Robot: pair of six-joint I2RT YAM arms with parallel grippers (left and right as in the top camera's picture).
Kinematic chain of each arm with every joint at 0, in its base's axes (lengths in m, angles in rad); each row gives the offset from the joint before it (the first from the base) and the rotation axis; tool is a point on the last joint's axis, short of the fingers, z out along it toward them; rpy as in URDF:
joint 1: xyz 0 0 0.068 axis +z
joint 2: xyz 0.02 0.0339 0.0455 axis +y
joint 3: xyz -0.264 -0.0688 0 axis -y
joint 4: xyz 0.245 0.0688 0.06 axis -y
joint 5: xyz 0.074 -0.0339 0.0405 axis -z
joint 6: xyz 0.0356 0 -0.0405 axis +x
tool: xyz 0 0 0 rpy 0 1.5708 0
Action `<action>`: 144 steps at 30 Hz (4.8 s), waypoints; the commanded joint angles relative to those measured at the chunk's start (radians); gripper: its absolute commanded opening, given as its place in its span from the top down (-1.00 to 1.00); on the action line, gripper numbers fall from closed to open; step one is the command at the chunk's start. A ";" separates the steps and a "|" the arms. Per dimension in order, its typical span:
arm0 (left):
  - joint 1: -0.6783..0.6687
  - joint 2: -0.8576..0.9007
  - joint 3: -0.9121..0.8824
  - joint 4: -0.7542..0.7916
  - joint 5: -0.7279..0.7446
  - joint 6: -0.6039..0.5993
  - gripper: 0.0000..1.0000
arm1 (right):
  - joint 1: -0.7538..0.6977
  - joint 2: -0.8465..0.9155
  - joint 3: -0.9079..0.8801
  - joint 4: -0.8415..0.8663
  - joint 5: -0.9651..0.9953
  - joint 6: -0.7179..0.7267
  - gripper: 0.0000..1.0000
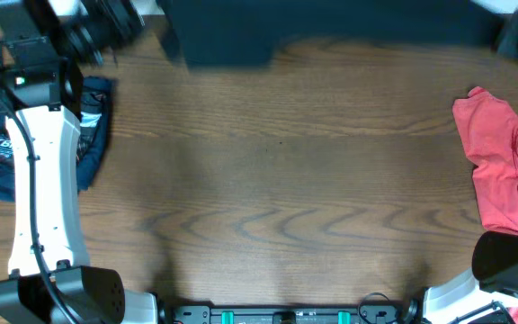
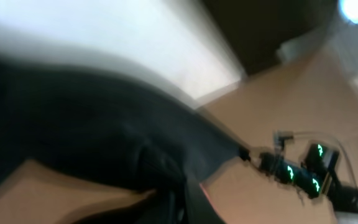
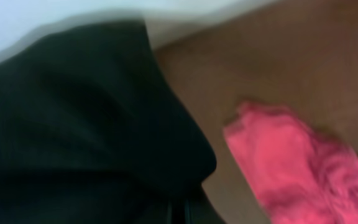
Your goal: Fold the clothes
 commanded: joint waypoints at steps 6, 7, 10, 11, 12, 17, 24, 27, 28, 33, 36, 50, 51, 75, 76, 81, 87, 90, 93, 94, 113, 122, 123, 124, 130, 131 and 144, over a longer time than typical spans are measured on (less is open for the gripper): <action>-0.102 0.035 -0.185 -0.770 -0.354 0.640 0.88 | -0.014 0.060 -0.256 -0.210 0.278 -0.044 0.97; -0.124 0.035 -0.231 -0.800 -0.354 0.663 0.88 | -0.018 0.060 -0.302 -0.219 0.282 -0.045 0.98; -0.174 0.035 -0.352 -0.840 -0.354 0.704 0.88 | -0.023 0.060 -0.441 -0.223 0.298 -0.043 0.97; -0.189 0.035 -0.399 -0.844 -0.354 0.719 0.88 | -0.027 0.060 -0.489 -0.223 0.302 -0.043 0.97; -0.198 0.035 -0.441 -0.844 -0.355 0.729 0.89 | -0.030 0.060 -0.528 -0.219 0.310 -0.039 0.97; -0.206 0.035 -0.629 -0.882 -0.372 0.788 0.88 | -0.063 0.060 -0.661 -0.219 0.350 0.042 0.97; -0.156 0.026 -0.737 -0.838 -0.456 0.787 0.88 | -0.080 0.060 -0.692 -0.182 0.321 0.053 0.97; -0.129 0.011 -0.731 -0.759 -0.361 0.787 0.88 | -0.077 0.060 -0.692 -0.141 0.275 0.049 0.97; -0.121 0.006 -0.731 -0.721 -0.310 0.787 0.88 | -0.076 0.060 -0.692 -0.124 0.256 0.037 0.97; -0.113 -0.002 -0.731 -0.529 -0.123 0.765 0.88 | -0.073 0.060 -0.692 -0.080 0.214 0.024 0.97; -0.120 -0.002 -0.731 -0.508 -0.133 0.757 0.80 | -0.073 0.060 -0.692 -0.080 0.214 0.023 0.97; -0.258 -0.002 -0.741 -0.597 -0.363 0.723 0.02 | -0.073 0.060 -0.692 -0.083 0.214 0.023 0.98; -0.283 -0.002 -0.744 -0.588 -0.406 0.723 0.02 | -0.073 0.060 -0.692 -0.083 0.214 0.023 0.98; -0.474 -0.153 -0.587 -0.581 -0.142 0.645 0.88 | -0.073 0.060 -0.692 -0.075 0.215 0.023 0.97; -0.461 -0.175 -0.575 -0.577 -0.145 0.633 0.88 | -0.073 0.060 -0.692 -0.075 0.215 0.023 0.98; -0.388 -0.246 -0.567 -0.498 -0.178 0.566 0.88 | -0.073 0.060 -0.692 -0.069 0.214 0.023 0.97; -0.372 -0.213 -0.569 -0.431 -0.235 0.525 0.88 | -0.073 0.060 -0.692 -0.061 0.214 0.023 0.98; -0.372 -0.185 -0.569 -0.375 -0.251 0.494 0.88 | -0.073 0.060 -0.692 -0.055 0.214 0.023 0.97; -0.372 -0.158 -0.569 -0.301 -0.265 0.481 0.88 | -0.073 0.060 -0.692 -0.026 0.214 0.024 0.98; -0.372 -0.146 -0.569 -0.277 -0.268 0.475 0.88 | -0.073 0.060 -0.692 -0.015 0.214 0.024 0.98; -0.375 0.076 -0.570 -0.119 -0.450 0.321 0.87 | -0.073 0.060 -0.692 0.024 0.206 0.023 0.87; -0.375 0.095 -0.570 -0.113 -0.653 0.176 0.88 | -0.061 0.060 -0.692 0.154 0.117 0.023 0.89; -0.375 0.095 -0.570 -0.113 -0.674 0.163 0.88 | -0.058 0.060 -0.692 0.176 0.108 0.022 0.88; -0.375 0.095 -0.570 -0.111 -0.687 0.153 0.88 | -0.055 0.060 -0.692 0.190 0.104 0.023 0.85; -0.375 0.095 -0.570 -0.105 -0.698 0.146 0.21 | -0.034 0.060 -0.692 0.222 0.102 0.022 -0.03; -0.375 0.095 -0.570 -0.105 -0.698 0.146 0.14 | -0.033 0.060 -0.692 0.222 0.102 0.012 -0.04; -0.375 0.095 -0.573 -0.325 -0.788 0.196 -0.04 | -0.032 0.060 -0.766 0.225 0.173 -0.018 0.02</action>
